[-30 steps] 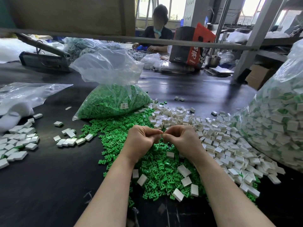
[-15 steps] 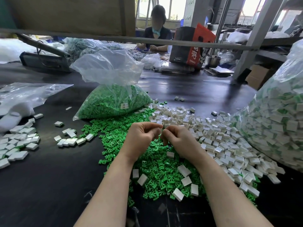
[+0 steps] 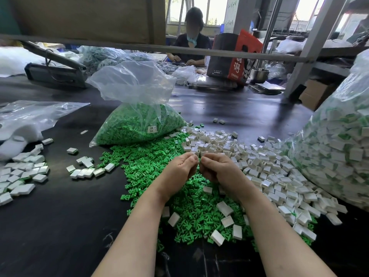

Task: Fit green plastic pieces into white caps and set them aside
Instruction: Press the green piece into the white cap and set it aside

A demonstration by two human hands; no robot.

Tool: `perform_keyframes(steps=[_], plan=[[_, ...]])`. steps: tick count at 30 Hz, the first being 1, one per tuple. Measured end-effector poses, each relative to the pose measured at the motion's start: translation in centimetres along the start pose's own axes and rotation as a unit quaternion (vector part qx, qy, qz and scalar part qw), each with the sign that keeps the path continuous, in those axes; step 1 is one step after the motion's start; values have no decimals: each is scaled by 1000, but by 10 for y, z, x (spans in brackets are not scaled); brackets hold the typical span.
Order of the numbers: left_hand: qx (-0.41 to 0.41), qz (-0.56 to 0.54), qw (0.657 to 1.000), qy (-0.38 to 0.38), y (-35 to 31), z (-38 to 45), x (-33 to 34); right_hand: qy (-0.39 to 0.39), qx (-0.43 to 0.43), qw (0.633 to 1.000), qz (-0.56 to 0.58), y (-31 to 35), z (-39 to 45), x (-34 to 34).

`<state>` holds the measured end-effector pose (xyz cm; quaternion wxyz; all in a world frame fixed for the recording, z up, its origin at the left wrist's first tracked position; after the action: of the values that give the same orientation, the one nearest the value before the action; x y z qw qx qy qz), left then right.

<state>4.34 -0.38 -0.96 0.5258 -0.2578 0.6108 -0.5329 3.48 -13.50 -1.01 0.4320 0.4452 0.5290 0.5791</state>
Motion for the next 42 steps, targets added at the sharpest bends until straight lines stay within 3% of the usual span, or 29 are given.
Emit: perform_keyframes(steps=[21,35,42], plan=[[-38,51,994,94,2,-5,-1,62,17,996,-56,4,-3,1],[-41,10,997,59,-2,-5,-1,30,-7,998,-59,2,-1,1],[-7,82,997,12,0,-4,-14,27,-23,998,-52,1,-2,-1]])
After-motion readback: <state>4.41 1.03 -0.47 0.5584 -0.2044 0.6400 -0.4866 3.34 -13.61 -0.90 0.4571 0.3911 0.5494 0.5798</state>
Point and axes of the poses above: each hand's wrist, its own z-axis towards the middle knuckle, its own x-axis out of the palm, y = z × x, the point moved 4 cm from there along z, towards the middle knuckle, and after that the axes turned 11 degrees about z, right-handed, at the moved point
